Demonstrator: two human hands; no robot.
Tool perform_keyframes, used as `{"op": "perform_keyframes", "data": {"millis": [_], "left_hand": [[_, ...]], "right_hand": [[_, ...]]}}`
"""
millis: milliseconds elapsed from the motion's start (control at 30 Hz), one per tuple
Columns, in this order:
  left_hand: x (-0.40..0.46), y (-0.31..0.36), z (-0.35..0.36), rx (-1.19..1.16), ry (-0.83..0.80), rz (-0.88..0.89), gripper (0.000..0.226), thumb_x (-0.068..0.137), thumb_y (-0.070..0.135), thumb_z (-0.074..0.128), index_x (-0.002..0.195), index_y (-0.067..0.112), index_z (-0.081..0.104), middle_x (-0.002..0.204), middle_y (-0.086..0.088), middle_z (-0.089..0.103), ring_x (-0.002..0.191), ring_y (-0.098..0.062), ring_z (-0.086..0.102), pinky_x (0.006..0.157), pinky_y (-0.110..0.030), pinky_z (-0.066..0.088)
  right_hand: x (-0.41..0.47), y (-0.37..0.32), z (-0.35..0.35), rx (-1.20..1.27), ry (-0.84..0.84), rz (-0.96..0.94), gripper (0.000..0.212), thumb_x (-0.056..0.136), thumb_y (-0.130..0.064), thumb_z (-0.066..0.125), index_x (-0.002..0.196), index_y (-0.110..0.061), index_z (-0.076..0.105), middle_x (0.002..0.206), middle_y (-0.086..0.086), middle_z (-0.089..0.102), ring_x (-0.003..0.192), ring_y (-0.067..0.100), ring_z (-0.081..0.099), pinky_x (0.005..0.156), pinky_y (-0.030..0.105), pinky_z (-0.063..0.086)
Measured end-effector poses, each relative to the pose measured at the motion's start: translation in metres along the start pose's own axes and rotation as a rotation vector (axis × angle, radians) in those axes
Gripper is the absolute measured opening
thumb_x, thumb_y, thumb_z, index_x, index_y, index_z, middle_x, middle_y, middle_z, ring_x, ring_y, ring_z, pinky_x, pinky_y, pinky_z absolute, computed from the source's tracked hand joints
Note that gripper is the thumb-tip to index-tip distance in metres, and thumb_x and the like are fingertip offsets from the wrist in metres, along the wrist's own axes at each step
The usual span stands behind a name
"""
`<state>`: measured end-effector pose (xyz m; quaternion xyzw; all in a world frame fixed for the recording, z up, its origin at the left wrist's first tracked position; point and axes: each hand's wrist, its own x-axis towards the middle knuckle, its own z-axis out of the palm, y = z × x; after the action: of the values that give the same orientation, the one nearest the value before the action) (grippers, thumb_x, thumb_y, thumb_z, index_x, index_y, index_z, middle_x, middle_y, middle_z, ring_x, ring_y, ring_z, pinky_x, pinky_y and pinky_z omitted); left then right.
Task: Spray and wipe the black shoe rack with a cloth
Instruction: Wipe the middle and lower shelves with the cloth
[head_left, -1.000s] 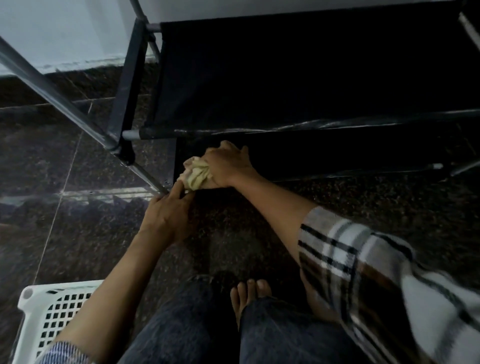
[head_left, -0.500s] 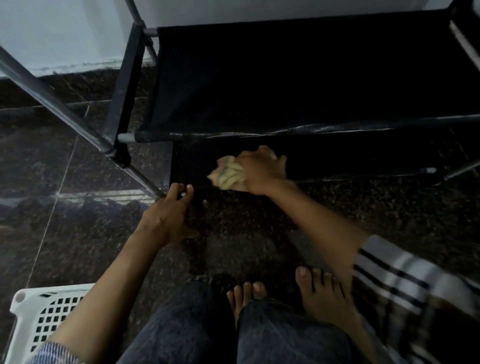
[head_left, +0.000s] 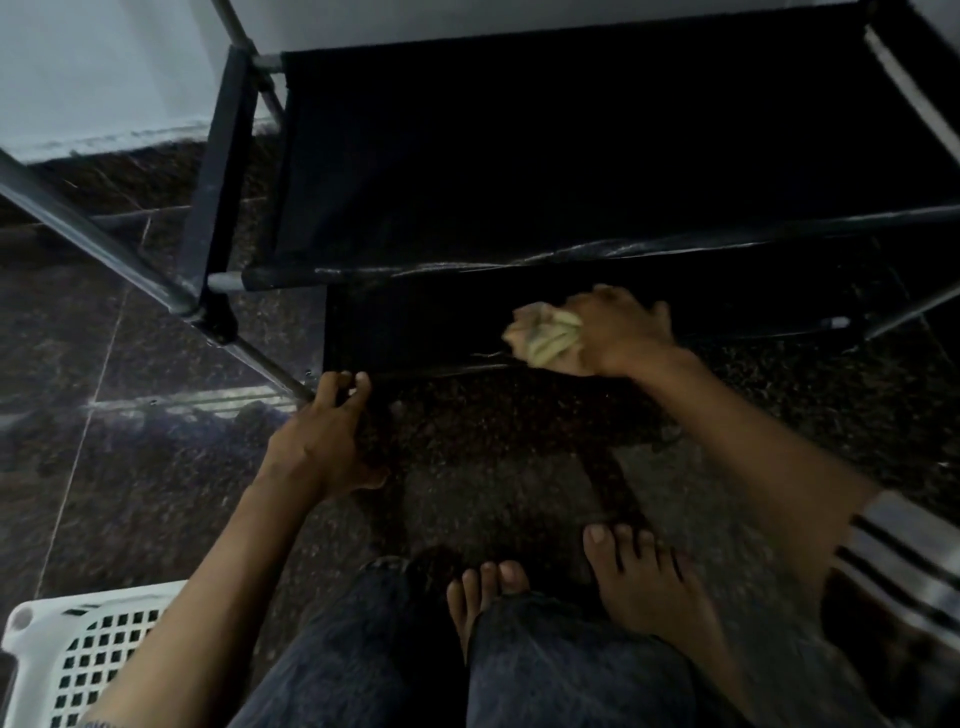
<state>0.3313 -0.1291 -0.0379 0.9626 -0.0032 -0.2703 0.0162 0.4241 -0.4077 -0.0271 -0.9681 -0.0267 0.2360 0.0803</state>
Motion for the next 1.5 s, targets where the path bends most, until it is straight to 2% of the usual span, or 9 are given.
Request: {"op": "perform_keyframes", "data": {"millis": [100, 233, 400, 500, 667, 800, 1067, 1267, 1500], "left_hand": [[0.0, 0.003, -0.001, 0.021, 0.0, -0.009, 0.121, 0.063, 0.049, 0.08, 0.151, 0.021, 0.002, 0.149, -0.002, 0.008, 0.128, -0.033, 0.039, 0.098, -0.044, 0.046], [0.0, 0.004, -0.002, 0.021, -0.019, -0.014, 0.123, 0.06, 0.049, 0.082, 0.151, 0.02, 0.005, 0.148, -0.003, 0.01, 0.128, -0.034, 0.039, 0.097, -0.043, 0.046], [-0.001, 0.006, -0.003, 0.011, -0.036, -0.03, 0.12, 0.055, 0.047, 0.085, 0.149, 0.029, 0.012, 0.145, -0.003, 0.009, 0.125, -0.035, 0.041, 0.09, -0.045, 0.048], [-0.003, 0.005, -0.001, 0.011, -0.03, -0.016, 0.126, 0.055, 0.048, 0.085, 0.15, 0.024, 0.006, 0.147, -0.003, 0.008, 0.128, -0.034, 0.039, 0.093, -0.043, 0.047], [-0.003, -0.002, -0.004, -0.028, -0.026, 0.015, 0.128, 0.057, 0.048, 0.084, 0.151, 0.021, 0.003, 0.151, -0.002, 0.006, 0.135, -0.03, 0.034, 0.101, -0.043, 0.043], [-0.002, 0.0, -0.002, -0.015, -0.021, 0.015, 0.128, 0.056, 0.051, 0.083, 0.151, 0.021, 0.003, 0.15, -0.002, 0.007, 0.134, -0.03, 0.034, 0.1, -0.043, 0.043], [-0.001, 0.002, -0.003, 0.014, -0.046, -0.024, 0.125, 0.053, 0.051, 0.085, 0.15, 0.028, 0.009, 0.145, -0.002, 0.01, 0.126, -0.033, 0.043, 0.093, -0.046, 0.048], [-0.002, -0.002, -0.002, -0.006, 0.007, -0.024, 0.122, 0.058, 0.053, 0.081, 0.15, 0.026, 0.006, 0.149, 0.002, 0.009, 0.127, -0.03, 0.043, 0.092, -0.046, 0.049], [0.001, 0.0, 0.0, -0.029, 0.002, -0.038, 0.117, 0.064, 0.054, 0.077, 0.151, 0.023, 0.005, 0.15, 0.0, 0.008, 0.13, -0.027, 0.04, 0.098, -0.042, 0.045]], "right_hand": [[0.0, 0.001, 0.0, -0.033, -0.02, 0.162, 0.051, 0.085, -0.046, 0.058, 0.129, -0.022, 0.047, 0.137, 0.004, 0.045, 0.135, 0.03, 0.027, 0.103, 0.057, 0.022], [-0.006, -0.088, 0.013, 0.048, 0.039, -0.142, 0.052, 0.08, -0.061, 0.054, 0.119, -0.028, 0.055, 0.124, 0.002, 0.054, 0.121, 0.036, 0.04, 0.086, 0.048, 0.029], [0.003, -0.164, 0.025, -0.126, 0.058, -0.311, 0.043, 0.086, -0.046, 0.056, 0.125, -0.03, 0.05, 0.133, -0.005, 0.046, 0.127, 0.03, 0.03, 0.098, 0.052, 0.025], [0.013, -0.156, 0.022, -0.079, 0.042, -0.302, 0.049, 0.085, -0.055, 0.054, 0.127, -0.029, 0.051, 0.134, -0.005, 0.046, 0.129, 0.029, 0.031, 0.099, 0.05, 0.027], [0.019, -0.105, 0.031, 0.161, 0.265, -0.007, 0.037, 0.095, -0.036, 0.047, 0.13, -0.025, 0.05, 0.14, 0.004, 0.044, 0.132, 0.03, 0.033, 0.104, 0.049, 0.026], [0.016, -0.087, 0.022, 0.06, 0.156, 0.274, 0.049, 0.083, -0.036, 0.059, 0.128, -0.023, 0.048, 0.136, 0.006, 0.041, 0.129, 0.034, 0.03, 0.094, 0.047, 0.029], [0.002, -0.166, 0.034, -0.077, 0.123, -0.345, 0.049, 0.087, -0.044, 0.055, 0.134, -0.033, 0.042, 0.136, -0.006, 0.045, 0.128, 0.028, 0.033, 0.105, 0.049, 0.021], [0.011, -0.093, 0.023, 0.066, 0.049, -0.242, 0.062, 0.077, -0.061, 0.06, 0.13, -0.029, 0.049, 0.132, -0.004, 0.05, 0.128, 0.027, 0.035, 0.097, 0.052, 0.029], [0.013, 0.063, -0.014, 0.097, 0.056, 0.302, 0.054, 0.088, -0.044, 0.052, 0.132, -0.015, 0.046, 0.141, 0.007, 0.041, 0.136, 0.031, 0.028, 0.108, 0.053, 0.021]]}}
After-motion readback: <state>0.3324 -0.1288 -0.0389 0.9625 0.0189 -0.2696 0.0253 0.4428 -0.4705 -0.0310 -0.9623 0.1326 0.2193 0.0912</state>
